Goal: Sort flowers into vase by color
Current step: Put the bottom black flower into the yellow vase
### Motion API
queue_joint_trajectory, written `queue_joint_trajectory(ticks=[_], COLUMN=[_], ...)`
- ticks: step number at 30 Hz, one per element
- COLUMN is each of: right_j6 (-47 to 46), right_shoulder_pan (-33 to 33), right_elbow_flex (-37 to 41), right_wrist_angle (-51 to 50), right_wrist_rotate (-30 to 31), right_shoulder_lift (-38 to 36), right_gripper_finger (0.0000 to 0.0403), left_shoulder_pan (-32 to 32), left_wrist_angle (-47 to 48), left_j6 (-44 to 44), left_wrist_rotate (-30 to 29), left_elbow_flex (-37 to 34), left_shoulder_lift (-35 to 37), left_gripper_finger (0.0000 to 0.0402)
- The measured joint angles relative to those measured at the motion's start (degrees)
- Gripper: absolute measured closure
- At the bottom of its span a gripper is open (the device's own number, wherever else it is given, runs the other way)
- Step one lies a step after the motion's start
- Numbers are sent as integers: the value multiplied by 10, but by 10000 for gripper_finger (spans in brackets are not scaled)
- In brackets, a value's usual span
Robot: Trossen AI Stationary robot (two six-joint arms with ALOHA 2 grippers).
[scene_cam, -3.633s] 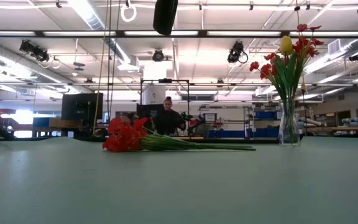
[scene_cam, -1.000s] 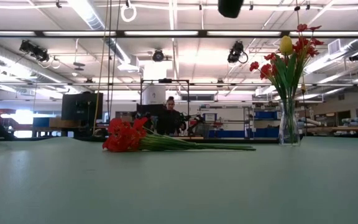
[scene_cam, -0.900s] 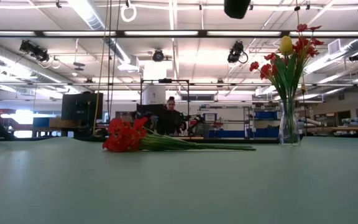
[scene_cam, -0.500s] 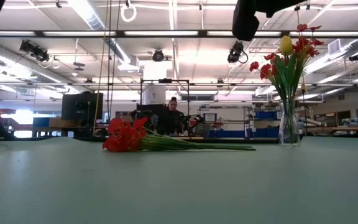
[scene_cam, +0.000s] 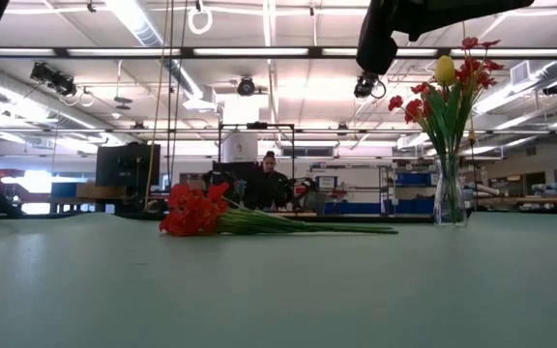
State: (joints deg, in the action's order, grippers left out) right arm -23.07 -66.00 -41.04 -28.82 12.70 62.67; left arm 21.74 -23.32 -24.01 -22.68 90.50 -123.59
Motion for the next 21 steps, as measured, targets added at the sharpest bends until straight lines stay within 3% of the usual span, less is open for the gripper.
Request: queue_joint_trajectory(ticks=[3,9,21], right_j6=[-3,1,8], right_shoulder_pan=[21,38,34], right_elbow_flex=[0,-4,23], right_wrist_angle=[-30,-42,77], right_wrist_rotate=[31,-3,-93], right_shoulder_lift=[-7,-11,48], right_gripper_finger=[88,94,90], left_shoulder_pan=[-1,0,9], left_wrist_angle=[4,13,24], left_j6=[-8,-21,-30], left_wrist_rotate=[0,0,0], left_elbow_flex=[0,0,0], left_shoulder_lift=[0,0,0], left_gripper_finger=[200,200,200])
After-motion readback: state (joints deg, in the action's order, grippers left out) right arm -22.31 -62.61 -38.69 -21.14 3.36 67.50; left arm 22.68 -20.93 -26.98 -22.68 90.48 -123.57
